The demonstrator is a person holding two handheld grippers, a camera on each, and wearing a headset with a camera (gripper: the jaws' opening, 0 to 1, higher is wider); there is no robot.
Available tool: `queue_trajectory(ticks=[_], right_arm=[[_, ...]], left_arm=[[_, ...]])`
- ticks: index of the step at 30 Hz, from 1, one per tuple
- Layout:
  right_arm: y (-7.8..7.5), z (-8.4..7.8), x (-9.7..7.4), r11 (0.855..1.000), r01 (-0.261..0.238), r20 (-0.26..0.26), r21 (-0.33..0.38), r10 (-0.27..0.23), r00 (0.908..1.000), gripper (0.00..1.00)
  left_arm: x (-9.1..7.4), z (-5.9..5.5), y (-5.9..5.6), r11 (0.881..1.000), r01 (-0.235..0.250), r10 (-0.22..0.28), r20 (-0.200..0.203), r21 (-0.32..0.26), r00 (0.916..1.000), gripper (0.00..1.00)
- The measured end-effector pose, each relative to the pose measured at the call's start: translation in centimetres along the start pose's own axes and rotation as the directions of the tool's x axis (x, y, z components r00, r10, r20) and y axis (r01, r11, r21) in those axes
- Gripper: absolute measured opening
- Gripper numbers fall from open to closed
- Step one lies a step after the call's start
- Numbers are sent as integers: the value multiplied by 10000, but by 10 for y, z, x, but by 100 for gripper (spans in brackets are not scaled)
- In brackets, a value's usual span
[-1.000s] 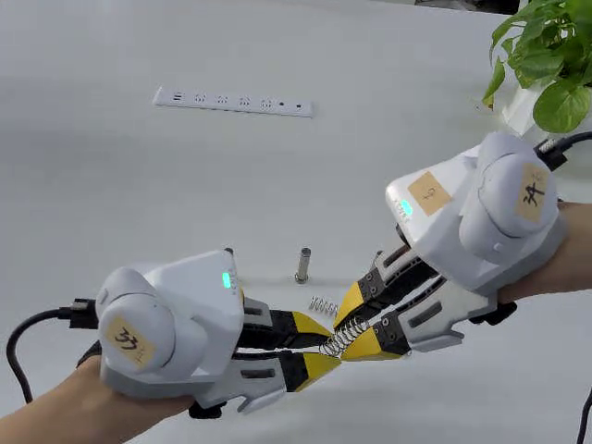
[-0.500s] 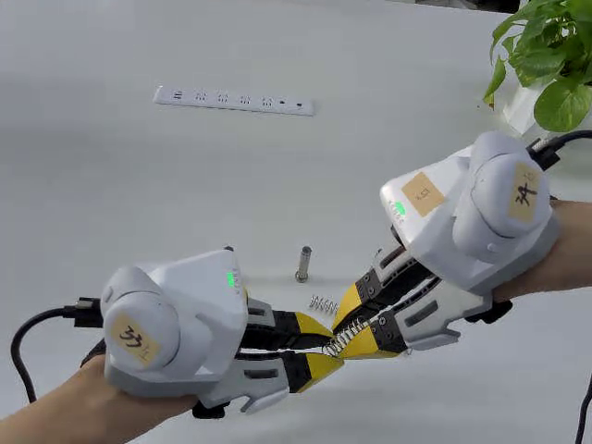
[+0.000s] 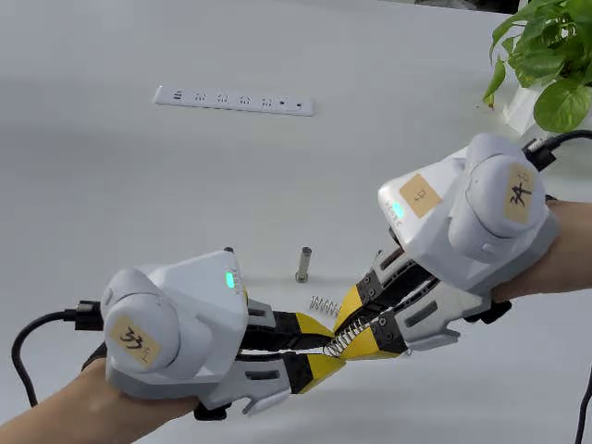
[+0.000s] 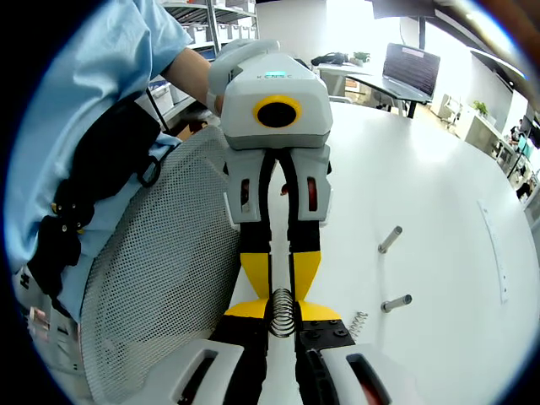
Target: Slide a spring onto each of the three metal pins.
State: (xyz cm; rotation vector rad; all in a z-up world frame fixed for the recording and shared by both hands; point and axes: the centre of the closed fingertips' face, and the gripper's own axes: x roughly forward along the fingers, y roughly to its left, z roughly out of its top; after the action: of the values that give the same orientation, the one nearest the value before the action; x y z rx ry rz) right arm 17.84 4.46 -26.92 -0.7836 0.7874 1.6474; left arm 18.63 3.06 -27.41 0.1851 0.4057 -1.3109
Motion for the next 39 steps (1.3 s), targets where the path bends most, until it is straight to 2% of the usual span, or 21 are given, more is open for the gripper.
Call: queue_trajectory(ticks=[10, 16, 20, 22, 26, 39], right_arm=[[0, 2, 0, 10000, -10, -9, 62, 10, 10000, 7], [-3, 3, 1, 9999, 58, 28, 147, -58, 10000, 7], [-4, 1, 2, 9997, 54, -42, 236, -53, 10000, 7], [-3, 0, 2, 9996, -10, -65, 273, 12, 10000, 7], [-3, -3, 3, 9996, -22, -132, 264, 26, 9999, 7], [-4, -8, 4, 9994, -126, -239, 324, 134, 9996, 7]], left_arm=[[-1, 1, 1, 10000, -41, 40, 108, 83, 9999, 8], [-3, -3, 2, 9998, -182, 183, 109, -56, 9998, 17], [-8, -10, 9, 9981, -530, 533, 90, -305, 9985, 25], [-11, -12, 16, 9950, -832, 847, 261, -546, 9961, 31], [-20, -19, 25, 9885, -1273, 1299, 270, -810, 9912, 40], [-49, -42, 45, 9646, -2192, 2209, -49, -1467, 9753, 60]])
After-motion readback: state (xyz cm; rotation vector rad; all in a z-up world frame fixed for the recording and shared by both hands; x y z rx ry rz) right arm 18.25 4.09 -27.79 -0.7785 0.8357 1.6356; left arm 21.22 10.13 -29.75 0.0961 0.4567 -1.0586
